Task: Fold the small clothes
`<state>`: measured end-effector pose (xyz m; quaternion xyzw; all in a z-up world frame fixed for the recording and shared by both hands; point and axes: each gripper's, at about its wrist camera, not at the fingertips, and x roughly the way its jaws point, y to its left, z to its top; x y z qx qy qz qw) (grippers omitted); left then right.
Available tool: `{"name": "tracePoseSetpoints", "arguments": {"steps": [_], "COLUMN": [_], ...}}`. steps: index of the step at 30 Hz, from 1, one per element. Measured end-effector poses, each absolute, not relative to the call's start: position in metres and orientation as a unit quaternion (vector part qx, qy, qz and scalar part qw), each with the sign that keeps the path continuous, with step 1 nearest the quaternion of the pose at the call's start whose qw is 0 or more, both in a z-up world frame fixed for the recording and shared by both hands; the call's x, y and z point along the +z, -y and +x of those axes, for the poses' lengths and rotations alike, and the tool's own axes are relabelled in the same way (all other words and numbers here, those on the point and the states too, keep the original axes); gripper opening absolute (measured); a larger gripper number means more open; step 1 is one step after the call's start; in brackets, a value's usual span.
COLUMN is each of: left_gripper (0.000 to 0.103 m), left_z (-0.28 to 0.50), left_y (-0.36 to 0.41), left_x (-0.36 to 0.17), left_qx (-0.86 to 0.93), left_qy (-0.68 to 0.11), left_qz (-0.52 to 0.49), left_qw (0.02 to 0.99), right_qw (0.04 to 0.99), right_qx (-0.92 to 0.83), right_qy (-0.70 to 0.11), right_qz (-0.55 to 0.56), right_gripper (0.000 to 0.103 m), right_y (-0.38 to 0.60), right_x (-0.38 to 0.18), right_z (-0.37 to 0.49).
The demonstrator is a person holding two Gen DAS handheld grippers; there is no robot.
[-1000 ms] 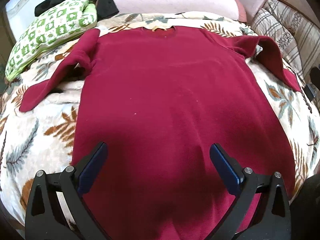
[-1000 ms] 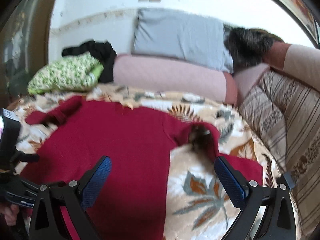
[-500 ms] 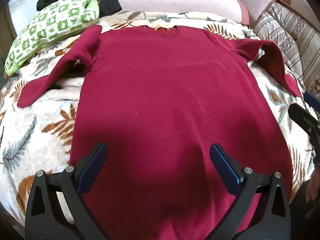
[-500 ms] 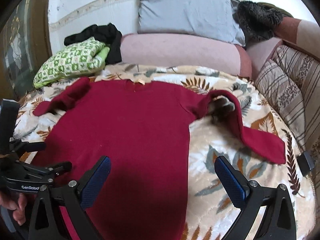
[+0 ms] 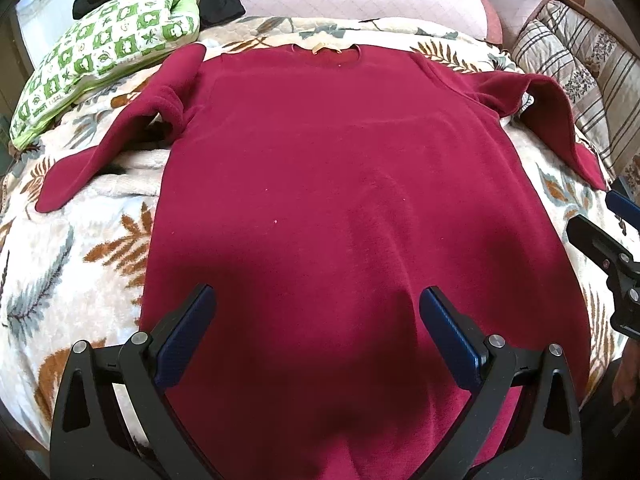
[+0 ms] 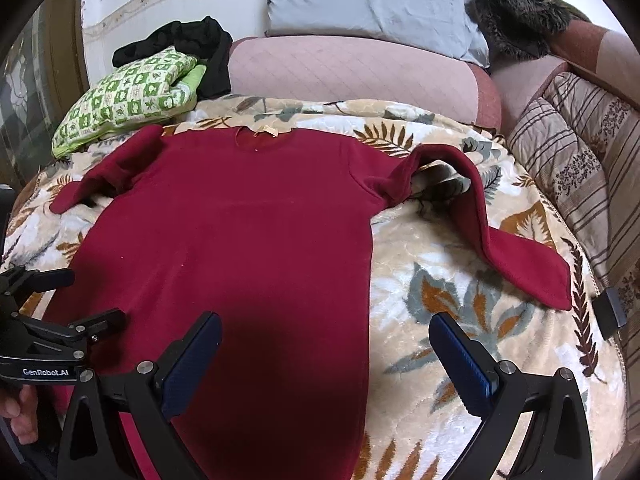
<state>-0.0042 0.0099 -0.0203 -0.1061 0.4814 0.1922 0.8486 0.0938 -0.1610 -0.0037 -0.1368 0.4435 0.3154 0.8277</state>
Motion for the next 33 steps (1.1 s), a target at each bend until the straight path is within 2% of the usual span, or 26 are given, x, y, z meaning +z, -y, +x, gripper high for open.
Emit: {"name": "tracePoseSetpoints", "arguments": {"steps": [14, 33], "left_gripper": [0.103, 0.103], "left_z": [-0.005, -0.004], "left_y": [-0.011, -0.014], "left_x": [-0.023, -0.028], "left_qx": [0.194, 0.187], "left_qy": [-0.486, -0.497], "left_qz": [-0.107, -0.12], "left_qw": [0.846, 0.839], "right_qw": [0.828, 0.829], "right_qx": [0.321, 0.315], "right_qy": [-0.423, -0.43], "right_qz": [-0.18, -0.172], "right_gripper": [0.103, 0.103], "right_y": [0.151, 0.156], "right_x": [-0.004, -0.008], "right_z": [0.081, 0.086]}}
